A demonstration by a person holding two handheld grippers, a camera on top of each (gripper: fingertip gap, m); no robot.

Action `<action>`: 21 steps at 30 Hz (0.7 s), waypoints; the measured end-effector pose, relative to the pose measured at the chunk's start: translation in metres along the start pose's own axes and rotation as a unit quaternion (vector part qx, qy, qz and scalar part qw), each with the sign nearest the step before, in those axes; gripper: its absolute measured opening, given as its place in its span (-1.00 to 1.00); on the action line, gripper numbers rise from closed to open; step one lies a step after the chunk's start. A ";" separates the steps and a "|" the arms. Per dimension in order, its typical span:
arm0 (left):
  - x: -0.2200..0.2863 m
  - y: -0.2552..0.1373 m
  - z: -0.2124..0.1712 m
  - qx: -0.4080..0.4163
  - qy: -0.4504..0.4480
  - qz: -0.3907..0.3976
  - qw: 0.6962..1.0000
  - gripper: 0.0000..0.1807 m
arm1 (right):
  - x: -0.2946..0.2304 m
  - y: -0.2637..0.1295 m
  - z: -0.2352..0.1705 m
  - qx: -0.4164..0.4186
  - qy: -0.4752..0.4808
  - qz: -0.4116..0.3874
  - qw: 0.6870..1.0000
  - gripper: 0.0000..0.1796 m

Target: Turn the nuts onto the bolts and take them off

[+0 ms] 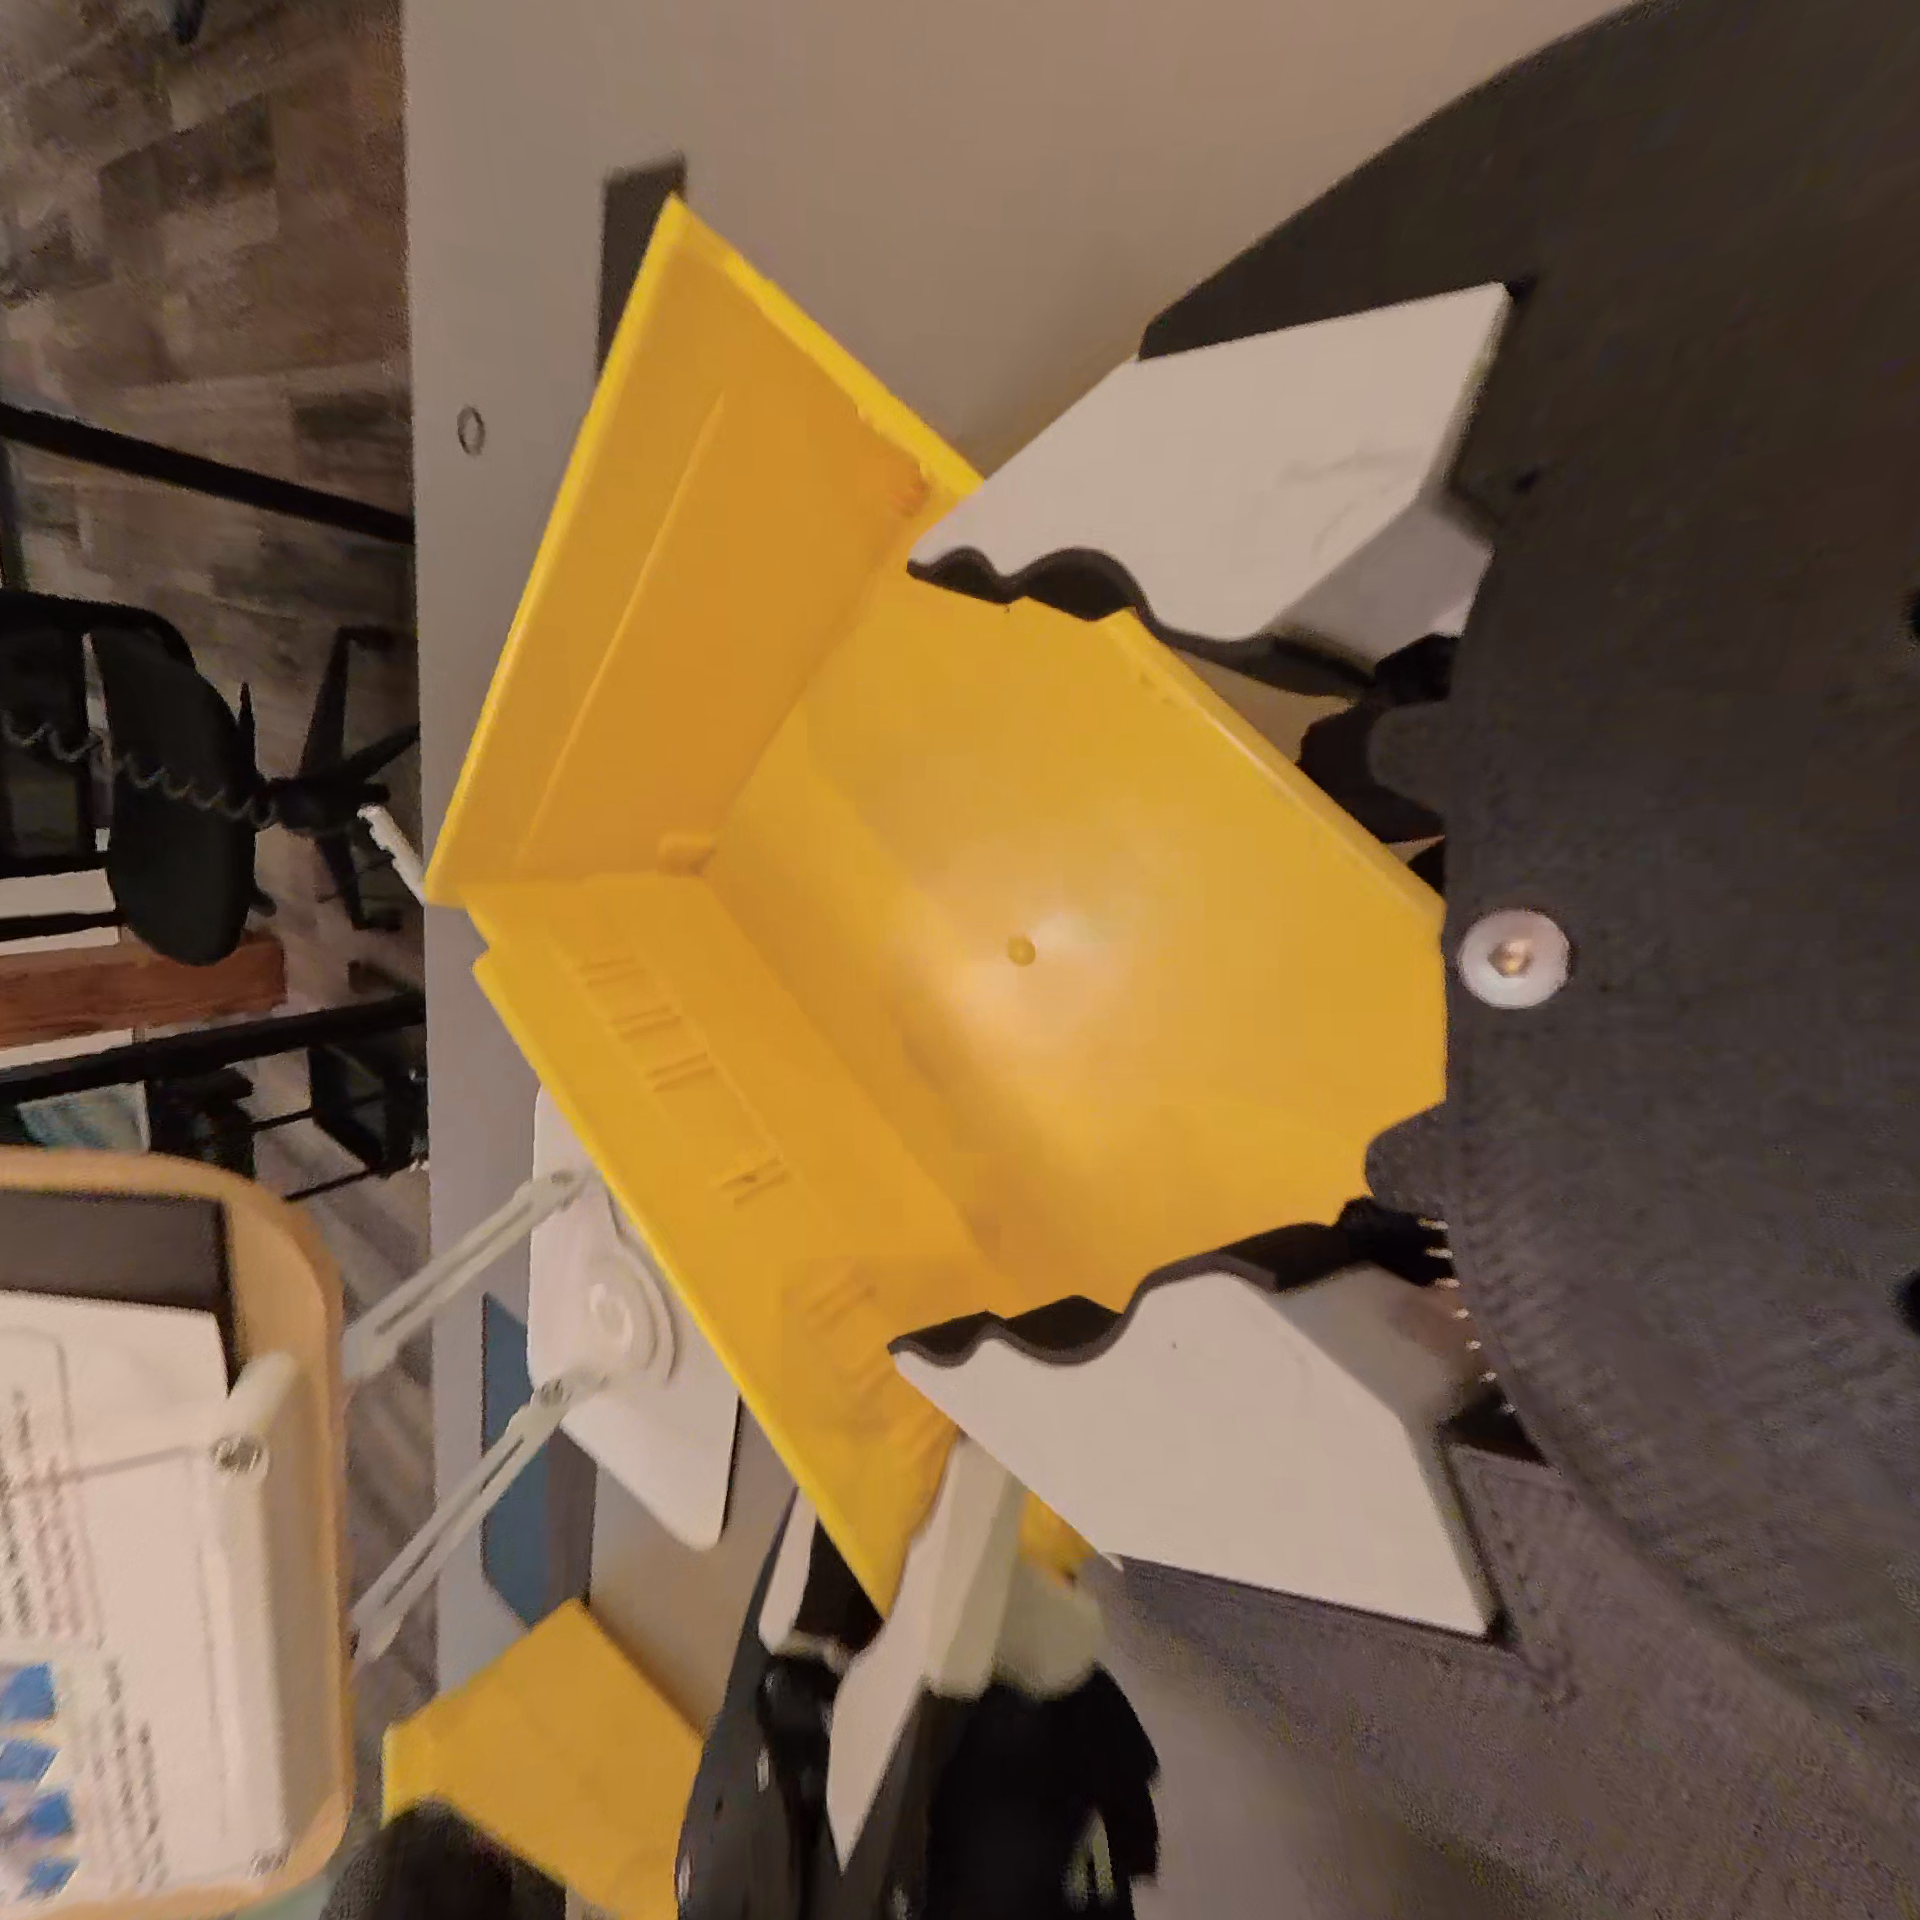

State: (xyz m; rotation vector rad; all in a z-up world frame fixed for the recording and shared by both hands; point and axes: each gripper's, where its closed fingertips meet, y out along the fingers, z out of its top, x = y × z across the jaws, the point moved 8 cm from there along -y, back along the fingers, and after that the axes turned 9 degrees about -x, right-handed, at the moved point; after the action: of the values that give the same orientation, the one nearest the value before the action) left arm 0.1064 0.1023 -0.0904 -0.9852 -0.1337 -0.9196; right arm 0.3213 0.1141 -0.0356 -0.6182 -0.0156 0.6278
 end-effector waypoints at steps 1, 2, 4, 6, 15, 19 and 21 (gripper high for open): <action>0.004 0.005 0.003 0.007 -0.011 -0.009 1.000 -0.19 | 0.009 0.004 0.003 -0.005 -0.013 -0.013 1.000 0.49; 0.009 0.009 0.006 0.016 -0.024 -0.024 0.999 -0.11 | 0.020 0.009 0.005 -0.017 -0.024 -0.029 0.999 0.52; 0.017 0.020 0.013 0.026 -0.041 -0.037 0.998 -0.01 | 0.037 0.018 0.008 -0.043 -0.028 -0.040 0.998 0.48; 0.022 0.028 0.020 0.033 -0.037 -0.026 0.998 0.07 | 0.052 0.022 0.016 -0.044 -0.030 -0.048 0.997 0.47; 0.026 0.058 0.052 0.109 -0.116 -0.084 0.984 0.22 | 0.120 0.047 0.041 -0.070 -0.063 -0.065 0.993 0.35; 0.024 0.067 0.061 0.139 -0.136 -0.082 0.978 0.23 | 0.139 0.062 0.052 -0.067 -0.095 -0.072 0.991 0.29; 0.023 0.071 0.065 0.155 -0.153 -0.091 0.972 0.24 | 0.148 0.068 0.057 -0.063 -0.103 -0.076 0.990 0.26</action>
State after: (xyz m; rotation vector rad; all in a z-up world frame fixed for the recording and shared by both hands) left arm 0.1905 0.1540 -0.0881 -0.8240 -0.6202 -0.8746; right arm 0.3935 0.2699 -0.0508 -0.6656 -0.2962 0.5425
